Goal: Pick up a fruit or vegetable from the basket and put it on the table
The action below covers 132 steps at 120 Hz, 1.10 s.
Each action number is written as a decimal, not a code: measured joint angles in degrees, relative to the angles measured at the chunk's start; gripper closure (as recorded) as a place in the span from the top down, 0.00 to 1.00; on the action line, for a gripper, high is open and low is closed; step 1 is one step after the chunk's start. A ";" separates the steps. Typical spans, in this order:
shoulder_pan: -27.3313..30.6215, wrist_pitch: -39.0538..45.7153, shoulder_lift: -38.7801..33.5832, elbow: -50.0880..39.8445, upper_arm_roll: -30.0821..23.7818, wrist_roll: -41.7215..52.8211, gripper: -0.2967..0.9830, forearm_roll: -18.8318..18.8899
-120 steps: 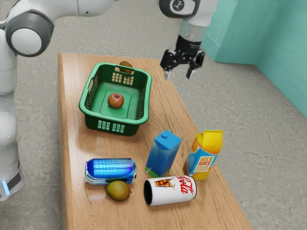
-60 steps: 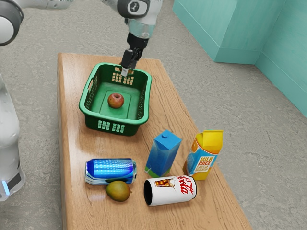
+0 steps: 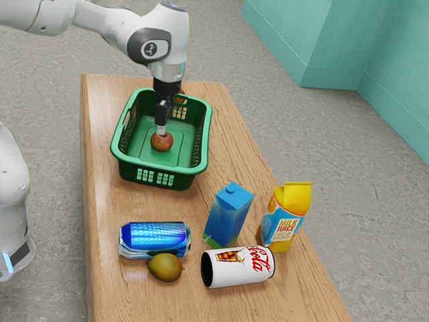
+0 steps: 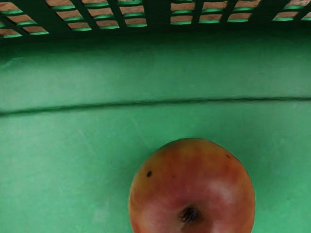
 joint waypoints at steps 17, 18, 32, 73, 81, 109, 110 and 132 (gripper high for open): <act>1.27 2.50 -3.22 -4.31 -0.22 -1.58 0.77 -1.42; 1.35 2.60 -3.36 -4.46 -0.22 -1.67 0.77 -1.47; 1.76 3.64 -4.78 -6.34 -0.28 -2.54 0.77 -1.90; 1.99 7.50 -1.28 -7.66 -1.24 -3.98 0.76 -2.16; 2.39 8.03 -1.28 -7.69 -1.25 -4.18 0.76 -2.16; 4.21 8.96 -1.44 -8.13 -1.21 -4.36 0.76 -2.18; 4.24 8.99 -1.42 -8.13 -1.22 -4.35 0.76 -2.18; 4.24 10.42 0.90 -8.10 -1.29 -4.35 0.76 -2.13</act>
